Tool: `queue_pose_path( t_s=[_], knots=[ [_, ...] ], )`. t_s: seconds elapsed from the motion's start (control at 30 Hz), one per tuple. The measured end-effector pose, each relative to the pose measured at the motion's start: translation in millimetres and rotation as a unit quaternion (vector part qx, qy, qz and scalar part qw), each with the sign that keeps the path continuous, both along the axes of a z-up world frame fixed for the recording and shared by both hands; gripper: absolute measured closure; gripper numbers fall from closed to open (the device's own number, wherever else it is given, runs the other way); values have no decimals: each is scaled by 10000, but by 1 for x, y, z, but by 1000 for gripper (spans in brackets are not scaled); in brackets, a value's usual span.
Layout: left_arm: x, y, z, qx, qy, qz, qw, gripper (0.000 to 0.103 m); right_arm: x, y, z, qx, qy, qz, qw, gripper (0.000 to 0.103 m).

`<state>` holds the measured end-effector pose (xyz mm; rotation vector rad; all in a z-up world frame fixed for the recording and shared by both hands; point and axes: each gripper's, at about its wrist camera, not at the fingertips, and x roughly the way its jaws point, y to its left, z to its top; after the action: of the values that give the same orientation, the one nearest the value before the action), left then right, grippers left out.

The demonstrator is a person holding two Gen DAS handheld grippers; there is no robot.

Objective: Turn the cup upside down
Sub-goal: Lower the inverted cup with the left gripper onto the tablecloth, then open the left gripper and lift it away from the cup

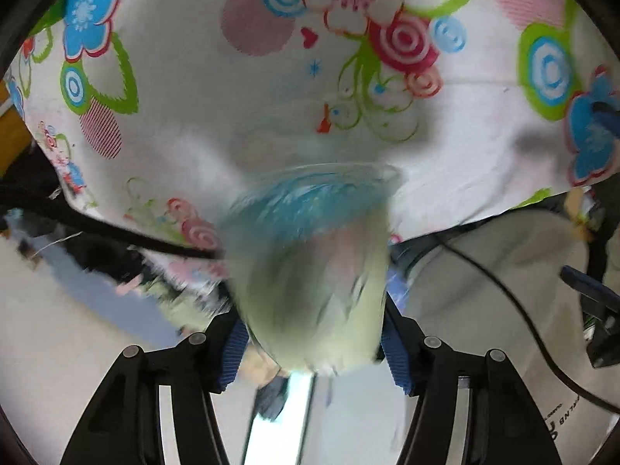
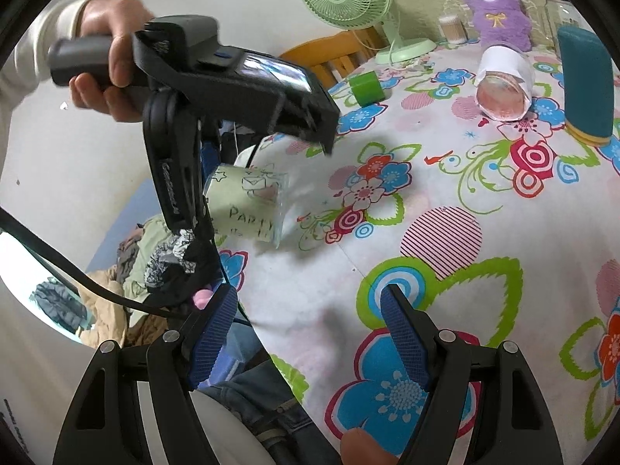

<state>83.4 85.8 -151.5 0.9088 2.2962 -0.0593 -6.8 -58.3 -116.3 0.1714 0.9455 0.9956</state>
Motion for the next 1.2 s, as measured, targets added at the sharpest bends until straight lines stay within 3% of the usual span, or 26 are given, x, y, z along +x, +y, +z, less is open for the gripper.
queue_pose_path(
  t_s=[0.13, 0.5, 0.67, 0.83, 1.03, 1.2],
  knots=[
    [-4, -19, -13, 449, 275, -418, 9977, 39, 0, -6, -4, 109, 31, -68, 9999, 24],
    [-4, -57, -9, 430, 91, -734, 9963, 39, 5, -27, -6, 283, 60, -228, 9993, 24],
    [-6, -49, -6, 343, -17, -830, 9960, 21, 5, -24, -2, 196, 6, -240, 9995, 24],
    [-3, -35, 12, -18, -369, -743, 9966, 6, 1, -18, 8, 64, -142, -297, 9994, 24],
    [3, -15, 41, -596, -843, -343, 9941, 3, 1, -4, 17, -123, -273, -307, 9991, 24],
    [-1, 7, 67, -1262, -1192, 161, 9847, 3, -2, 10, 25, -261, -349, -305, 9986, 24]
  ],
)
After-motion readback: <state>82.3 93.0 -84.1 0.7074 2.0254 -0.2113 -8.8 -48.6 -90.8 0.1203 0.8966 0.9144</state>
